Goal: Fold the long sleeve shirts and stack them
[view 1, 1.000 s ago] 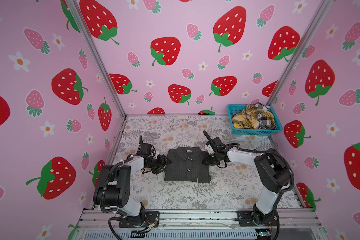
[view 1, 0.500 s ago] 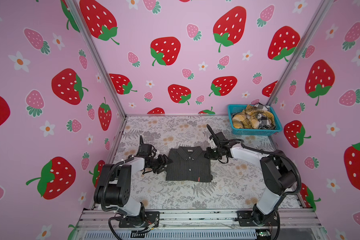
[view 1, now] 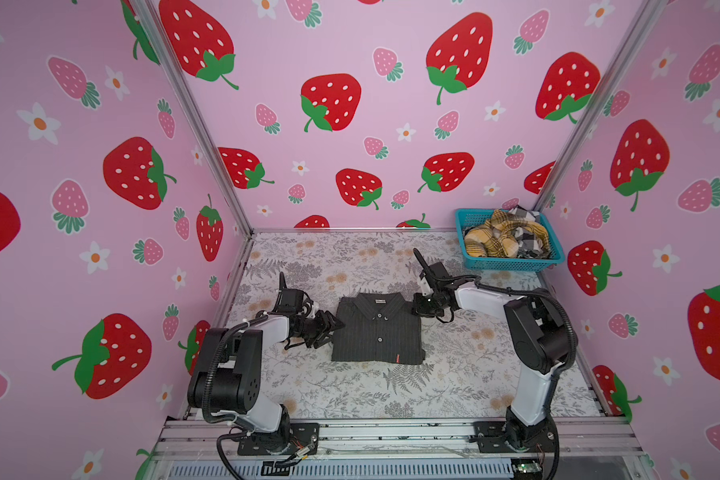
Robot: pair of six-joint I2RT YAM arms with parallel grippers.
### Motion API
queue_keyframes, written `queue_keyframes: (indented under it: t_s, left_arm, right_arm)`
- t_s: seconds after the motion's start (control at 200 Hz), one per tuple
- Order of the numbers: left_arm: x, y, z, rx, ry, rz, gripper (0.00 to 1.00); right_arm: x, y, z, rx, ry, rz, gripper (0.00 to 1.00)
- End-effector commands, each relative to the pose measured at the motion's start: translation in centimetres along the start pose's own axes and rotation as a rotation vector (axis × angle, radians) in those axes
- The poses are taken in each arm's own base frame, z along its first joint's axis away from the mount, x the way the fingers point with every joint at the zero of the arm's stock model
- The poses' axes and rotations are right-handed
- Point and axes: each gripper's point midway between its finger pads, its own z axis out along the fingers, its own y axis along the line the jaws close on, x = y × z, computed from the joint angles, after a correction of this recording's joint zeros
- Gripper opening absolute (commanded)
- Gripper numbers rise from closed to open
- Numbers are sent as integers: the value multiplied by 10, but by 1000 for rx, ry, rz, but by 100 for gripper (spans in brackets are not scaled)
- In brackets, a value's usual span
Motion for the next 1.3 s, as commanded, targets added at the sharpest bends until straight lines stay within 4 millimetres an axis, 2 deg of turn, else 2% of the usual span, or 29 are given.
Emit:
queue_keyframes:
  t_s: [0.0,0.225,0.44,0.68,0.86,1.031,1.216,1.296]
  left_arm:
    - [21,34,7,-98,50,-84,61]
    - [22,33,10,-75,51,-97,57]
    - [22,30,17,-33,63,-116,49]
    - [23,25,20,-10,59,-102,47]
    - [25,23,29,-9,75,-97,46]
    - [25,22,36,-13,82,-98,40]
    - [18,11,32,-24,61,-61,34]
    - [16,6,32,-29,59,-39,28]
  right_arm:
    - [18,-25,19,68,66,25,15]
    - [36,-33,35,78,159,42,14]
    - [39,-34,35,76,163,49,14]
    - [30,-24,27,48,136,42,14]
    - [20,-14,19,16,110,42,14]
    - [10,-2,2,-12,72,37,14]
    - [-10,19,-33,-61,-10,23,15]
    - [-18,27,-50,-74,-45,13,15]
